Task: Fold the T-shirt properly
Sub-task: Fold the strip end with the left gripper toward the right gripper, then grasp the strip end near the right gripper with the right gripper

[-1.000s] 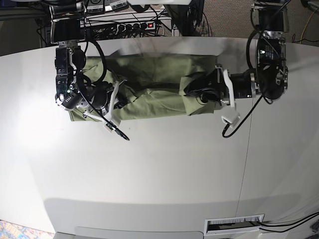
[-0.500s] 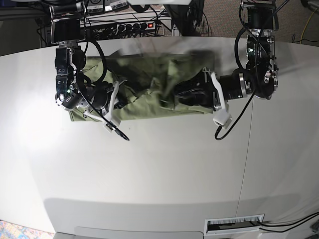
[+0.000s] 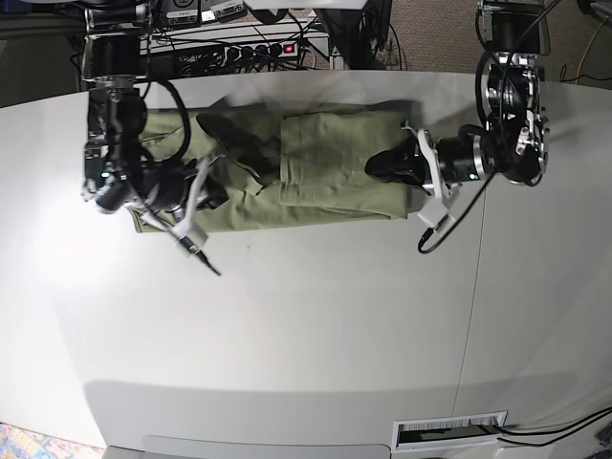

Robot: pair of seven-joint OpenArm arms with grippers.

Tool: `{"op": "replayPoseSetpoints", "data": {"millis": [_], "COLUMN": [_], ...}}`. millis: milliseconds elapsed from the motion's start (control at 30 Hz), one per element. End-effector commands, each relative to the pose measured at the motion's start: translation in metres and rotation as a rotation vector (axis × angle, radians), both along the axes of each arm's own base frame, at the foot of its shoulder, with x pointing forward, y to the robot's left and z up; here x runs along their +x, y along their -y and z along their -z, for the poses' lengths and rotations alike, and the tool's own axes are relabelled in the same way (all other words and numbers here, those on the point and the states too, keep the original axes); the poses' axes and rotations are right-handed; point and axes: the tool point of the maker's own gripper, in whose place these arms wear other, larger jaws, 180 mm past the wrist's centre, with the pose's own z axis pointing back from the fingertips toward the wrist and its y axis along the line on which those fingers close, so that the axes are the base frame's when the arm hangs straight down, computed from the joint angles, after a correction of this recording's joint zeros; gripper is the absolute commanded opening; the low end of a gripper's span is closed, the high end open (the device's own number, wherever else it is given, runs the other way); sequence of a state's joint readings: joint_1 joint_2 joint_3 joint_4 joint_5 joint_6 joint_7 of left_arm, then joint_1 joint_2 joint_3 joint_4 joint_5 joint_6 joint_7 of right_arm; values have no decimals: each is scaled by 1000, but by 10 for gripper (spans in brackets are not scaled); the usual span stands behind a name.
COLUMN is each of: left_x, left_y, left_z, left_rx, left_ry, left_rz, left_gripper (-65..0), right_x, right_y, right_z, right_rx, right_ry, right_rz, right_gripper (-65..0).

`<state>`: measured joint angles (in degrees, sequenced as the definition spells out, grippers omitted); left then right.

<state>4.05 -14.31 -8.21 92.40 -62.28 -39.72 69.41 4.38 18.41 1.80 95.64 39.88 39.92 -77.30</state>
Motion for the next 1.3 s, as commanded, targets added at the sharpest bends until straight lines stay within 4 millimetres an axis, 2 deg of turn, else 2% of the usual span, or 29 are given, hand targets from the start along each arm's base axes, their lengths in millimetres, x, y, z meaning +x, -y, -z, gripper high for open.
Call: {"op": "replayPoseSetpoints", "data": {"millis": [0,167,333,400,500,567,733,833,1000,1267], "left_x": [9,5,16,16,15,15,14,15,16,17], "left_y": [-1,-6,-22,-28,-32,-34,-36,-36,-35,-35], "left_z": [-12,4,20,27,33,38,43,43,42,41], "left_rx": [-32,45,173,223,254,263,277,276,269,266], "left_ry": [51,44,70,67,59,40,21,22,29,32], "left_rz": [-26,-42,-100,-102,-103,-117,-128,-128,-134,-136], "left_gripper": [-650,-650,-650,-650,-650,-650,-650,-650,-650,-650], "right_x": [12,15,0,-8,-15,-15,-12,-15,-16,-13], "right_y": [5,46,89,99,113,123,142,157,156,166], "right_z": [-22,-45,-44,-40,-36,-36,-41,-28,-18,2], "right_rx": [35,85,10,-23,-79,-120,-127,-89,139,218], "right_ry": [62,102,83,59,41,42,70,32,-10,-80], "right_rz": [12,124,185,185,190,207,272,343,430,508], "right_gripper": [-616,-616,-615,-594,-503,-465,-460,-460,-458,-458]}}
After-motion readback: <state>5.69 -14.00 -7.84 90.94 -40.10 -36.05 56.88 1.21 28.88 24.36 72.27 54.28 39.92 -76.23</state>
